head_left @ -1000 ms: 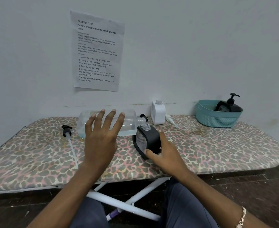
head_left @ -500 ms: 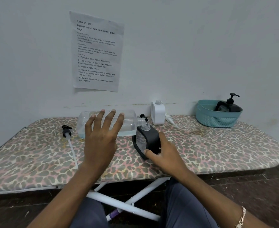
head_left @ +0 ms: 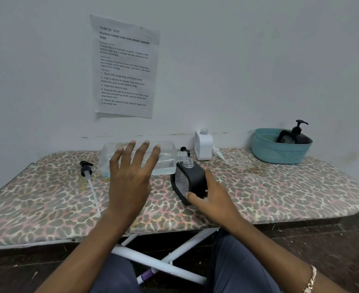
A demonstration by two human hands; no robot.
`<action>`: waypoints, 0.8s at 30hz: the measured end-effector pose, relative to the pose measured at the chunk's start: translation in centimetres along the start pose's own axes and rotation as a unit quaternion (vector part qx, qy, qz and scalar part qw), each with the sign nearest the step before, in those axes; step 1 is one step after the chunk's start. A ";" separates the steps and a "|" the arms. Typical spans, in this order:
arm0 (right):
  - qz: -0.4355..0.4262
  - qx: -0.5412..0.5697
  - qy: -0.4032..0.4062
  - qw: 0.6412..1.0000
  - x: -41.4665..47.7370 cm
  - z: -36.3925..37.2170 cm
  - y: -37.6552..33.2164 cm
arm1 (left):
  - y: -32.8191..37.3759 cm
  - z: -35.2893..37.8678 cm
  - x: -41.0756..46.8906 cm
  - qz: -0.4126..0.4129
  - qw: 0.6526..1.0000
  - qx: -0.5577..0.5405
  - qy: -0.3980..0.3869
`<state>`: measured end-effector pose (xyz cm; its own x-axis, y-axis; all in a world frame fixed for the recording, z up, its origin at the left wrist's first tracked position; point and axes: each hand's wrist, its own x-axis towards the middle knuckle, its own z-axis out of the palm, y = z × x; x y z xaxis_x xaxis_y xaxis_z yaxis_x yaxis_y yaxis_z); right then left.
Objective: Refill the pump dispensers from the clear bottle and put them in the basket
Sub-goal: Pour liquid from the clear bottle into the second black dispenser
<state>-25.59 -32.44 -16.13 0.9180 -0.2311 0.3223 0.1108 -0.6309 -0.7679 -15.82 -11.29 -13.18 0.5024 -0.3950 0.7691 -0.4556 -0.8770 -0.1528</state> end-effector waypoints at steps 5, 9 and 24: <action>0.000 0.002 0.000 1.000 0.0 0.1 -0.1 | 0.0 0.0 0.0 -0.001 1.000 -0.001 -0.001; 0.000 0.002 0.001 1.000 0.0 0.1 0.0 | 0.0 0.0 0.0 -0.001 1.000 0.000 -0.002; 0.006 0.000 -0.001 1.000 0.1 0.1 0.2 | 0.1 -0.1 0.0 0.000 1.000 0.000 0.002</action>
<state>-25.44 -32.52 -16.30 0.9198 -0.2371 0.3125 0.1001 -0.6285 -0.7714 -15.94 -11.31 -13.13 0.4988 -0.3940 0.7720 -0.4559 -0.8768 -0.1530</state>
